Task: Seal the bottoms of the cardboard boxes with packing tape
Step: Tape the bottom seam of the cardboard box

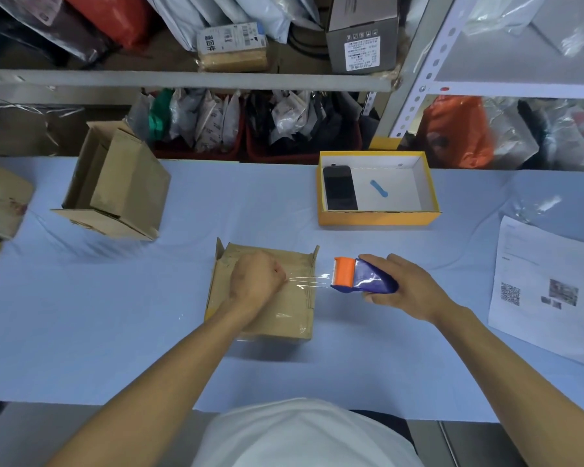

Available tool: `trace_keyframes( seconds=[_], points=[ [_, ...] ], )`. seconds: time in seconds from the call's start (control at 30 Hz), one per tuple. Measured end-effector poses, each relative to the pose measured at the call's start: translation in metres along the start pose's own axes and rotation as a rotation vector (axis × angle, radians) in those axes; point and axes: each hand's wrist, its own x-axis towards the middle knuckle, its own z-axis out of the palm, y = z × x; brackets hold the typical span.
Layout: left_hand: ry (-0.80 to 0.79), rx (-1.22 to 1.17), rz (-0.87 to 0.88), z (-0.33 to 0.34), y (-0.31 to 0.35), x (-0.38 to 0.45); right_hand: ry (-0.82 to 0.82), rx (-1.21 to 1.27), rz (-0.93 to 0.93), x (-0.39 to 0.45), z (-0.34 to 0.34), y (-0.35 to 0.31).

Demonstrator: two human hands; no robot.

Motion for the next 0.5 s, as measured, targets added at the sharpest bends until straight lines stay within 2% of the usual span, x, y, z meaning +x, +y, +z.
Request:
trace_keyframes(
  seconds=[0.1, 0.17, 0.23, 0.33, 0.4, 0.5],
  points=[
    [0.031, 0.436, 0.12, 0.0, 0.008, 0.005, -0.019, -0.095, 0.001, 0.002, 0.002, -0.002],
    [0.043, 0.533, 0.098, -0.002, 0.008, 0.011, -0.042, -0.151, 0.011, 0.002, 0.005, -0.003],
    [0.04, 0.558, 0.136, -0.004, 0.008, 0.018, -0.059, -0.139, 0.039, 0.002, 0.009, -0.004],
    [-0.082, 0.409, 0.413, 0.009, 0.009, 0.026, -0.078, -0.209, 0.025, 0.005, 0.019, -0.01],
    [-0.15, 0.316, 0.431, 0.02, 0.01, 0.026, -0.093, -0.247, 0.023, 0.007, 0.025, -0.014],
    [-0.082, 0.444, 0.417, 0.036, -0.002, 0.023, -0.095, -0.235, 0.079, 0.009, 0.03, -0.018]
  ],
)
